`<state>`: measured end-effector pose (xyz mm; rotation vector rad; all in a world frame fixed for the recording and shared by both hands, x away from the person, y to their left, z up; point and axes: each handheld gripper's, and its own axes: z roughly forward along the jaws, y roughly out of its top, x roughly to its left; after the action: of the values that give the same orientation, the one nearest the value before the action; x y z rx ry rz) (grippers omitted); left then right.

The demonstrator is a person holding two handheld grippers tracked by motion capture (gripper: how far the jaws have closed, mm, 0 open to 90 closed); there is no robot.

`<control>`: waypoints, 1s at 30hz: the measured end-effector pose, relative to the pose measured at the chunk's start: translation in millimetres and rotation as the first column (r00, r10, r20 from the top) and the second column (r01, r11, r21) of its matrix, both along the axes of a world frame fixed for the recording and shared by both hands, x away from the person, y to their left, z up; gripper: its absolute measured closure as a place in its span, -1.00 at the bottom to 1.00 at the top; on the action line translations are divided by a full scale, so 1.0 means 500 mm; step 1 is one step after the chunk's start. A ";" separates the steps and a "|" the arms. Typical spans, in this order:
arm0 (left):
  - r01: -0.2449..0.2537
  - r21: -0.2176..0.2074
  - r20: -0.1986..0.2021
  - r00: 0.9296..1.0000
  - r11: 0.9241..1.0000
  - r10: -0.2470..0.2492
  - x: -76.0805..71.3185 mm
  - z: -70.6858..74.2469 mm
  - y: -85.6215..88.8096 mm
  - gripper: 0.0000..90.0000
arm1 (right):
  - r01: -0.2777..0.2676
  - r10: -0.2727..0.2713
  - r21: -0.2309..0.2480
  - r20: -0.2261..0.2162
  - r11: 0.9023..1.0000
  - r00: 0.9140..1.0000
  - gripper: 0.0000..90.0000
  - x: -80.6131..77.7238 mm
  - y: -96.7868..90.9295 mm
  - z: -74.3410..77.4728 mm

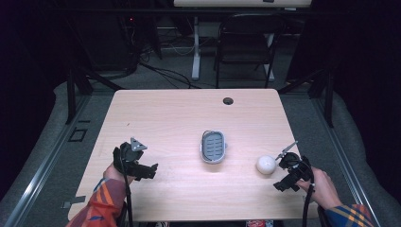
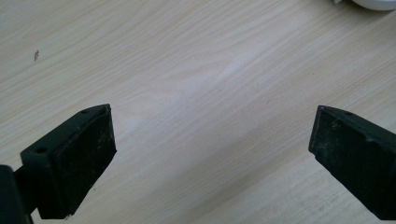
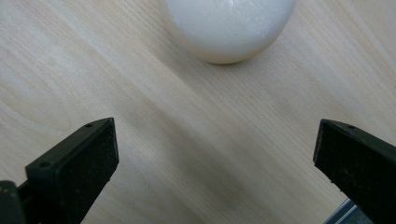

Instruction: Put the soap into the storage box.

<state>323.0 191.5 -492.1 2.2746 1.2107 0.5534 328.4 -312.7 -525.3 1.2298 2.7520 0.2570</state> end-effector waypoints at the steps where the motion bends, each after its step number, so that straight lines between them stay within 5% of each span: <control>1: 0.002 0.002 -0.001 1.000 1.000 -0.002 0.000 0.000 -0.001 -0.98 | -0.001 0.001 -0.003 0.000 1.000 1.000 -1.00 0.001 -0.001 0.000; 7: 0.010 0.009 0.007 1.000 1.000 -0.010 -0.004 0.000 0.001 -0.96 | -0.004 0.004 0.021 -0.008 1.000 1.000 -1.00 0.004 0.002 0.000; 8: 0.011 0.007 0.024 1.000 1.000 -0.011 -0.007 0.003 0.002 -0.96 | 0.023 -0.023 0.053 -0.001 0.998 1.000 -1.00 0.002 0.004 -0.005; 11: 0.010 0.003 0.033 0.999 1.000 -0.011 -0.008 0.004 0.000 -0.96 | 0.014 -0.013 0.035 -0.003 0.999 1.000 -1.00 0.005 0.000 -0.001; 12: 0.015 0.011 0.034 0.999 1.000 -0.016 -0.007 0.003 -0.001 -0.95 | 0.035 -0.036 0.076 0.007 0.996 0.999 -1.00 0.003 -0.001 -0.004; 30: 0.020 0.024 0.023 1.000 0.999 -0.021 -0.007 0.001 -0.003 -0.94 | 0.024 -0.026 0.074 0.018 0.997 1.000 -1.00 0.023 0.009 0.005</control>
<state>319.5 190.0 -491.5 2.2920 1.1746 0.5881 340.1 -308.0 -523.0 1.2714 2.7323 0.3697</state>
